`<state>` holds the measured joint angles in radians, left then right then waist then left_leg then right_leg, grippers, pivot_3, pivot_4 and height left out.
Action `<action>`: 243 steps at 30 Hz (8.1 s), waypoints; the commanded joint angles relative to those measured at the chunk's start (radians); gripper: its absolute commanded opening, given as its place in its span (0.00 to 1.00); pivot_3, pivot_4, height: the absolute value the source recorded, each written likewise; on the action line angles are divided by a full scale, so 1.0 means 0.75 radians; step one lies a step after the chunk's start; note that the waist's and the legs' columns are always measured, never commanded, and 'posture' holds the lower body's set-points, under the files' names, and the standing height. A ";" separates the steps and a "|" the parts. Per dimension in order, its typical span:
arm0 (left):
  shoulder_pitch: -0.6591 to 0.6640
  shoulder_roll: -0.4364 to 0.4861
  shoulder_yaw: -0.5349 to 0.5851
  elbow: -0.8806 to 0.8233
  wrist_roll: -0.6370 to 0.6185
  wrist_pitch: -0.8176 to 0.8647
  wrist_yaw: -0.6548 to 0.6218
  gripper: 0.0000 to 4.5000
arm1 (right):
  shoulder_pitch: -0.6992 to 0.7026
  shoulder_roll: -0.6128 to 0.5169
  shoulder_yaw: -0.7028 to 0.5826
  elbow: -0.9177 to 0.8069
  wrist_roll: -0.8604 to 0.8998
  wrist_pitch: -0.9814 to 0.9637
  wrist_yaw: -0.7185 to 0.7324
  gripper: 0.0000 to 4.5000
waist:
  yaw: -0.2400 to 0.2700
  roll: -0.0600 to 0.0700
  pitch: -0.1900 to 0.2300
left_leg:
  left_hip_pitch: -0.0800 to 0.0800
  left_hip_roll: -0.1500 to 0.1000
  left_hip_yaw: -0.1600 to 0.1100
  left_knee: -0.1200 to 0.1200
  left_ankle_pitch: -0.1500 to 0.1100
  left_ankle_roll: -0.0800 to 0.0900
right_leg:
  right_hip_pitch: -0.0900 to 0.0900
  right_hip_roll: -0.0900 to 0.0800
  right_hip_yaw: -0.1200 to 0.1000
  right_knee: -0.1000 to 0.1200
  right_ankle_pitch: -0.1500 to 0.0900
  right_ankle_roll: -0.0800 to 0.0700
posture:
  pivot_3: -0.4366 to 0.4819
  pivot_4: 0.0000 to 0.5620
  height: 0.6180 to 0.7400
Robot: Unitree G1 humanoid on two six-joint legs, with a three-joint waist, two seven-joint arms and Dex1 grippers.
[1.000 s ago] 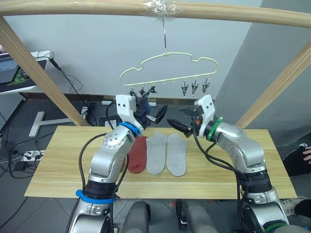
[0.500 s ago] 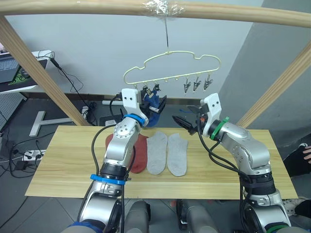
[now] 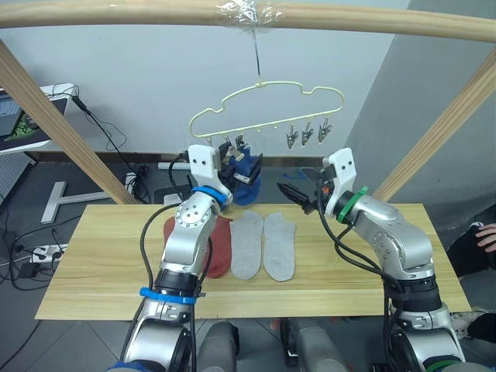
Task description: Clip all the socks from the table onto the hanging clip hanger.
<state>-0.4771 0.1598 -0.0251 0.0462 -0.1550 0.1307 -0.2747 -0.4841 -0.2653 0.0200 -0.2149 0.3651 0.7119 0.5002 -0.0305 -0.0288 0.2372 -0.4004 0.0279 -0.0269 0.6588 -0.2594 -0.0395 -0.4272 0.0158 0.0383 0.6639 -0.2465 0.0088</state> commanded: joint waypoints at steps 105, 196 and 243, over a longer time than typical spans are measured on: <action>-0.221 -0.167 -0.010 0.338 0.091 -0.100 0.064 1.00 | -0.009 -0.054 -0.074 -0.160 0.148 -0.001 -0.048 0.99 | -0.003 -0.001 -0.003 | 0.001 -0.002 0.002 0.005 0.000 0.001 | 0.002 0.001 0.001 0.002 0.007 -0.002 | 0.40 0.32 1.00; -0.211 -0.153 0.000 0.291 0.249 -0.190 0.273 0.26 | -0.098 -0.081 -0.035 -0.190 0.249 -0.045 0.063 1.00 | -0.006 -0.001 -0.003 | 0.005 -0.004 0.002 0.008 0.001 0.001 | 0.002 0.001 0.002 0.014 0.006 -0.001 | 0.40 0.36 1.00; -0.218 -0.135 -0.004 0.316 0.264 -0.222 0.276 0.66 | -0.105 -0.090 -0.038 -0.181 0.246 -0.054 0.058 1.00 | -0.006 -0.001 -0.003 | 0.005 -0.004 0.002 0.008 0.001 0.001 | 0.002 0.001 0.002 0.014 0.003 0.004 | 0.39 0.36 1.00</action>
<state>-0.6230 0.0580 -0.0306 0.3060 0.0398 -0.0118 -0.0735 -0.5397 -0.3292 0.0133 -0.3129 0.5321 0.6875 0.5418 -0.0350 -0.0294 0.2351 -0.3970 0.0250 -0.0256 0.6650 -0.2587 -0.0384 -0.4258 0.0168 0.0396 0.6741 -0.2441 0.0119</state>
